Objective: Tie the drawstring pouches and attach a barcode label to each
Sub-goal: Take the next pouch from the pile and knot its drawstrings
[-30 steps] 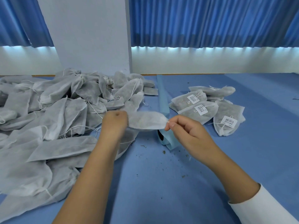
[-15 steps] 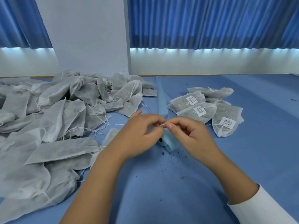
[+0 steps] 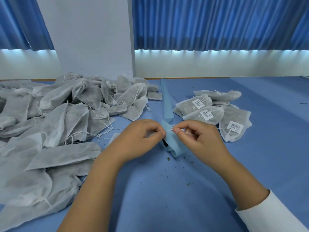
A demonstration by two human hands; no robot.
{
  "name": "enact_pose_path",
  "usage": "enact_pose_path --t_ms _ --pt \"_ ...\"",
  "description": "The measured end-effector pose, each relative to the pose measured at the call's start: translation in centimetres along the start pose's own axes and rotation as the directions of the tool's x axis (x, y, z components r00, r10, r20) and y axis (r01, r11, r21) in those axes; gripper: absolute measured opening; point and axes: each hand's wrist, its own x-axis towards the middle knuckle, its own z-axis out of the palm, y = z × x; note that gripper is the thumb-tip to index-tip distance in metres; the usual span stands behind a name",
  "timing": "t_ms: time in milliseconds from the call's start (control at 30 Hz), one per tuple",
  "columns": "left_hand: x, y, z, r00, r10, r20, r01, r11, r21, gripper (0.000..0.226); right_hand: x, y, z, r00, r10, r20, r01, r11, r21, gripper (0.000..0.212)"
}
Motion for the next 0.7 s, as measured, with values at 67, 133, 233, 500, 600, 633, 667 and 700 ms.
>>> enact_pose_path --t_ms 67,133,233,500,600,633,667,700 --pt "-0.3 0.5 -0.4 0.996 -0.043 0.082 0.059 0.978 -0.202 0.02 0.0 -0.1 0.0 1.0 0.0 -0.009 0.001 1.0 0.025 0.015" --pt "-0.5 1.2 -0.5 0.992 0.004 0.127 0.045 0.923 -0.383 0.018 -0.1 -0.3 0.1 1.0 -0.002 -0.031 0.004 0.997 0.078 0.015" --pt "-0.3 2.1 0.1 0.998 0.002 0.057 0.033 0.794 -0.606 0.017 -0.2 -0.6 0.5 0.997 -0.016 -0.08 0.026 0.991 0.131 0.017" --pt "0.0 2.8 1.1 0.97 -0.166 -0.175 0.038 0.821 -0.57 0.015 -0.5 -0.4 1.2 0.993 -0.119 -0.016 0.117 0.988 -0.102 0.012" --pt "-0.2 2.5 0.6 0.979 -0.129 -0.161 0.051 0.907 -0.418 0.02 -0.5 -0.4 1.0 0.991 -0.136 -0.009 0.134 0.985 -0.111 0.011" --pt "-0.2 2.4 0.4 0.986 -0.111 -0.121 0.056 0.921 -0.386 0.02 -0.5 -0.4 0.8 0.989 -0.147 -0.028 0.143 0.984 -0.106 0.011" --pt "-0.3 2.3 0.2 0.993 -0.092 -0.074 0.059 0.93 -0.362 0.018 -0.5 -0.4 0.7 0.985 -0.162 -0.05 0.156 0.982 -0.105 0.012" --pt "-0.3 2.1 0.0 0.997 -0.075 -0.025 0.062 0.936 -0.348 0.016 -0.4 -0.5 0.5 0.981 -0.181 -0.067 0.173 0.979 -0.106 0.012"
